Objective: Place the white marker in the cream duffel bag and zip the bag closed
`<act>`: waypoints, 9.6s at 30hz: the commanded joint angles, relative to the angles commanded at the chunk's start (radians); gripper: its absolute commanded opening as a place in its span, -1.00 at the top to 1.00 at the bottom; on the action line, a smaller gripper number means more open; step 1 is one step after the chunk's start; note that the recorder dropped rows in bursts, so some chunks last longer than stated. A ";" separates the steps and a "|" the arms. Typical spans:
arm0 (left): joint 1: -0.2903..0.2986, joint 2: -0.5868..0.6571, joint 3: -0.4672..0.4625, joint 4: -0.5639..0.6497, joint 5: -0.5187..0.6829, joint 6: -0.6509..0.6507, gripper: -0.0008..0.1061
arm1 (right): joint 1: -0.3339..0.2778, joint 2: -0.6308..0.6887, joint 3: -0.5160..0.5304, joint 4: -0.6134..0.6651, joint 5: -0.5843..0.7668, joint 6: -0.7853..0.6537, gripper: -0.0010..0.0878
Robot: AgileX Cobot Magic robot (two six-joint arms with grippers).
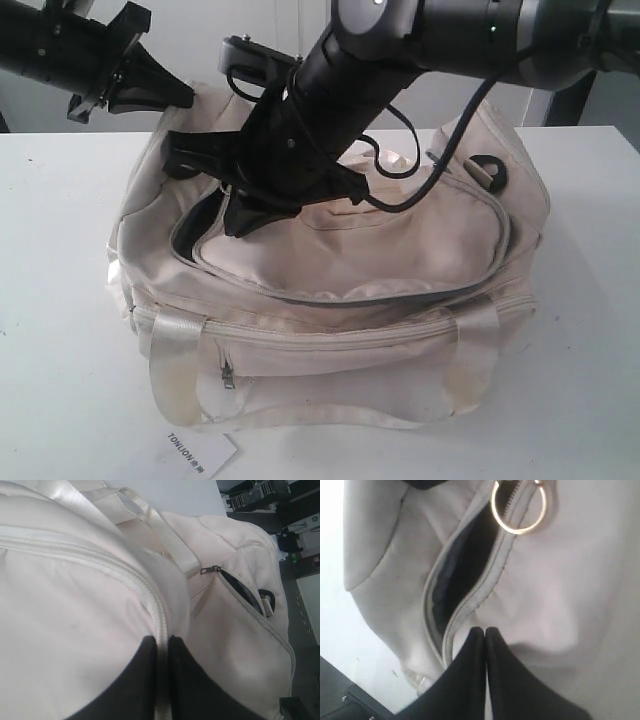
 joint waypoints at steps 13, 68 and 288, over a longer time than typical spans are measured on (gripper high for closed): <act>0.000 0.000 0.000 0.000 0.001 0.000 0.99 | -0.001 -0.020 0.000 -0.109 -0.169 0.092 0.93; 0.000 0.000 0.000 0.023 -0.001 0.004 0.99 | 0.003 0.020 0.000 -0.169 -0.225 0.291 0.98; 0.000 -0.210 0.384 0.315 0.046 0.074 0.72 | 0.115 -0.061 0.016 -0.120 0.063 -0.113 0.98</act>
